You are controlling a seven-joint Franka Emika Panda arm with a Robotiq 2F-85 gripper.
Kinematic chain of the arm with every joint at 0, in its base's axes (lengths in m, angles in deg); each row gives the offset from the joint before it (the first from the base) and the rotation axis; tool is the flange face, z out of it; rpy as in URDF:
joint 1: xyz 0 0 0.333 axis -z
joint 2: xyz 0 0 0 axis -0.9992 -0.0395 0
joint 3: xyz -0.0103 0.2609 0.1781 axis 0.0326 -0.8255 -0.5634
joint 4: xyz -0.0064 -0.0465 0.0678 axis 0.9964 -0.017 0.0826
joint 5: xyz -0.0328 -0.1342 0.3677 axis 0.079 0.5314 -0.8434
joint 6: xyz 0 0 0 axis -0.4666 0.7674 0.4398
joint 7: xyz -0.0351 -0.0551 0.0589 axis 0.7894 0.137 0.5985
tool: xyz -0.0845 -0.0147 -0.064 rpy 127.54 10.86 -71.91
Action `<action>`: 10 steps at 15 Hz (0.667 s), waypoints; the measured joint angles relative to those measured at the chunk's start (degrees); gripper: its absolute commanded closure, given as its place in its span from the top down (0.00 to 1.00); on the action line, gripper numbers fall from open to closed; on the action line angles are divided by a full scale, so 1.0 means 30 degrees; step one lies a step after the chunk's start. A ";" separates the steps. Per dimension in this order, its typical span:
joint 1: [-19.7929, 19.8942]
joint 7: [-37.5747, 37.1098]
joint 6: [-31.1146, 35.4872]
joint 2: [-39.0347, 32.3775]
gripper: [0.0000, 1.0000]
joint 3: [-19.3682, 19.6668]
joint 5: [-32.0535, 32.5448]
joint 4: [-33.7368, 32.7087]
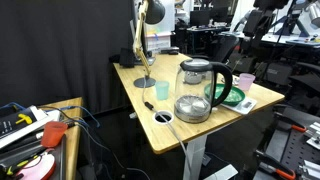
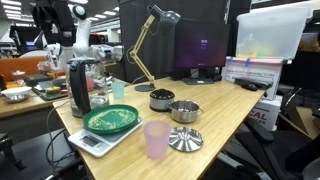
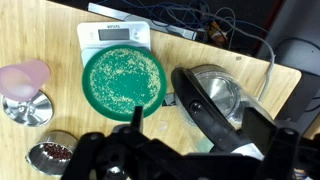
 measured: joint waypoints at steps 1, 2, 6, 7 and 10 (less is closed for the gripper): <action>0.0000 0.0000 0.0000 0.0000 0.98 0.0000 0.0000 0.0000; 0.0000 0.0000 -0.0001 0.0000 0.90 0.0000 0.0000 -0.0003; -0.0012 0.0016 -0.0002 0.0000 0.53 0.0000 0.0000 -0.0018; -0.0025 0.0025 -0.0002 -0.0002 0.45 0.0000 0.0000 -0.0018; -0.0114 0.0060 -0.0003 -0.0017 0.25 -0.0002 0.0000 -0.0018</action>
